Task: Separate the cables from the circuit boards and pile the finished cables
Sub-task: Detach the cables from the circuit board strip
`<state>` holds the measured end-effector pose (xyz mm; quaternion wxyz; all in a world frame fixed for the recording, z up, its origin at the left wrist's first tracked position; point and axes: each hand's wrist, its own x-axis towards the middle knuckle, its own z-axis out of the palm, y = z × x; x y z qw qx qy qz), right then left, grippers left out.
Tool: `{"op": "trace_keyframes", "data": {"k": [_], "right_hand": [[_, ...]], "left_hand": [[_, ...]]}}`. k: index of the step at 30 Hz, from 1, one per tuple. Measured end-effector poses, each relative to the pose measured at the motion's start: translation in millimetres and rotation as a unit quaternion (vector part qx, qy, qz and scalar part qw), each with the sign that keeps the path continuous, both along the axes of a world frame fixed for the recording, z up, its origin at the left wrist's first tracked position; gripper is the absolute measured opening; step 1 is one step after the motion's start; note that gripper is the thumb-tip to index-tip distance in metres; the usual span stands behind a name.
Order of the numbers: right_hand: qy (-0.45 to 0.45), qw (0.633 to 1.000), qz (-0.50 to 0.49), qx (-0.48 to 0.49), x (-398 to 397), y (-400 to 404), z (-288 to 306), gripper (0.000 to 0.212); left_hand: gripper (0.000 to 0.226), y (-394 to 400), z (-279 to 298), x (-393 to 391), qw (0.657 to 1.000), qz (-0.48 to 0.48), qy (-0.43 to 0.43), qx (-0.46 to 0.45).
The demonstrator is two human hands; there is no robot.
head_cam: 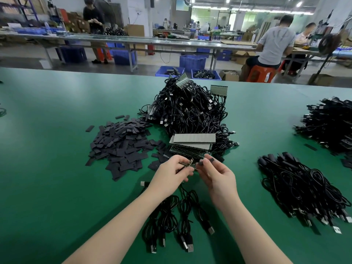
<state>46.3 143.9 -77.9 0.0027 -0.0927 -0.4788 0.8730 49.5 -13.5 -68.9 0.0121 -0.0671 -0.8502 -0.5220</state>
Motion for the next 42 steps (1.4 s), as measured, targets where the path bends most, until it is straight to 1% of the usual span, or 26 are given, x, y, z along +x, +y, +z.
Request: {"op": "trace_keyframes", "data": {"k": [3,6,12,18,20,24,27,30,34,38,42], "right_hand": [[0.035,0.999,0.006,0.006,8,-4,17,0.011],[0.054,0.998,0.008,0.027,14,-9,32,0.011],[0.071,0.997,0.008,0.032,20,-13,45,0.013],[0.089,0.995,0.006,0.049,22,-13,50,0.020],[0.092,0.994,0.008,0.050,23,-13,50,0.022],[0.098,0.993,0.019,0.056,23,-12,51,0.022],[0.098,0.993,0.032,0.052,25,-9,54,0.011],[0.107,0.992,0.045,0.055,25,-6,56,0.020],[0.116,0.990,0.054,0.063,23,-4,61,0.027],[0.117,0.989,0.070,0.060,21,-3,68,0.017],[0.118,0.988,0.069,0.068,19,-2,75,0.017]], "left_hand": [[0.007,-3,7,5,0.998,0.004,0.008,0.068],[0.009,-5,14,9,0.994,0.013,0.034,0.100],[0.016,-9,31,14,0.994,0.012,0.081,0.069],[0.023,-13,39,21,0.992,0.004,0.124,0.027],[0.024,-13,41,23,0.991,0.002,0.128,0.029],[0.034,-12,47,25,0.990,0.004,0.131,0.042],[0.030,-12,49,26,0.990,0.001,0.134,0.035],[0.025,-11,50,26,0.990,0.003,0.131,0.046],[0.024,-9,54,26,0.990,0.002,0.123,0.068],[0.027,-8,61,23,0.991,-0.002,0.108,0.085],[0.019,-7,68,21,0.992,0.010,0.104,0.072]]}}
